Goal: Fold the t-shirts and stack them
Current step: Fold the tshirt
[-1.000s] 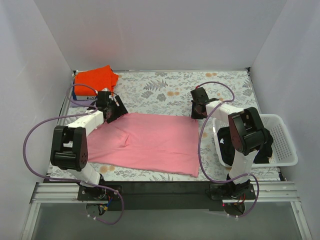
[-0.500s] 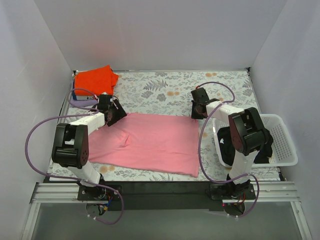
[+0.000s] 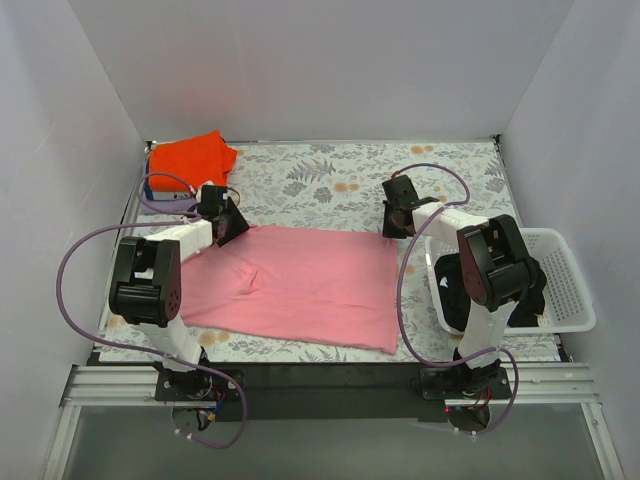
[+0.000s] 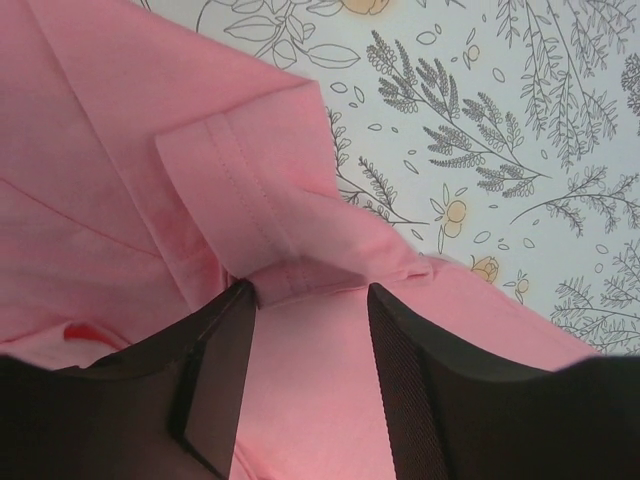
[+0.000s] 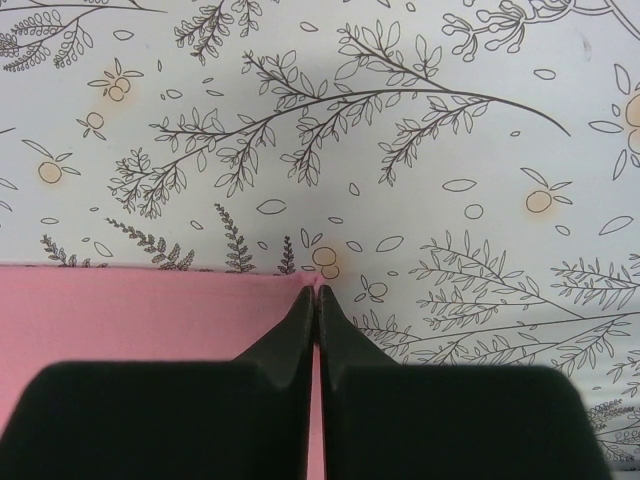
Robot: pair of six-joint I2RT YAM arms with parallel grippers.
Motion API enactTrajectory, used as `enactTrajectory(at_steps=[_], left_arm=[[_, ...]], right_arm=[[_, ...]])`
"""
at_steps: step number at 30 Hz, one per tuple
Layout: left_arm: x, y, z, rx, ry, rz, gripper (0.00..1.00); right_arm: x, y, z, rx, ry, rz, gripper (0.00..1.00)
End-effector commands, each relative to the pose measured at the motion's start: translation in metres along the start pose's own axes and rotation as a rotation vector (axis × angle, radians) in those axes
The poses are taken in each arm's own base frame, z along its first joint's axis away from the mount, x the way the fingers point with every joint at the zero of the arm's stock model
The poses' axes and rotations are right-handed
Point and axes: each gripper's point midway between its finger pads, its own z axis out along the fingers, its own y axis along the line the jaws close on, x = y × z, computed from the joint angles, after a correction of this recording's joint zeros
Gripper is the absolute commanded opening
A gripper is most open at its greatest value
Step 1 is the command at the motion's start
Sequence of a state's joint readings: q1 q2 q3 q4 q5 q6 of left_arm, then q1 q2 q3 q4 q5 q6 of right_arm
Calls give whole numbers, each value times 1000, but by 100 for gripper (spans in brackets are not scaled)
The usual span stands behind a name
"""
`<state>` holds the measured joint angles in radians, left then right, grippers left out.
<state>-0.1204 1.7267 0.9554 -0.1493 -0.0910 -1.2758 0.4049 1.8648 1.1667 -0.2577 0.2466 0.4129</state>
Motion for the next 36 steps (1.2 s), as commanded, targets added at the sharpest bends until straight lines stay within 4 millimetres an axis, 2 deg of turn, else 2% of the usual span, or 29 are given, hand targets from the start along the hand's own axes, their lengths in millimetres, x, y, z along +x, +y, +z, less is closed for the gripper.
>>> enactTrajectory(at_steps=[1, 5, 13, 15, 23, 30, 36], left_arm=[[-23, -5, -2, -7, -71, 11, 46], [-24, -5, -3, -5, -76, 9, 36], [-23, -6, -1, -1, -69, 17, 6], [-23, -5, -1, -5, -68, 21, 1], [-24, -7, -6, 6, -77, 21, 0], [-35, -14, -39, 54, -121, 11, 0], [-31, -8, -62, 60, -137, 6, 0]], right_arm=[[10, -2, 0, -6, 29, -12, 1], [9, -2, 0, -7, 26, -13, 1], [8, -3, -3, -7, 21, -22, 1], [7, -2, -4, -10, 17, -26, 1], [4, -4, -15, -23, -4, -54, 1], [5, 3, -27, -63, -14, -80, 1], [9, 8, -45, -93, -39, -110, 1]])
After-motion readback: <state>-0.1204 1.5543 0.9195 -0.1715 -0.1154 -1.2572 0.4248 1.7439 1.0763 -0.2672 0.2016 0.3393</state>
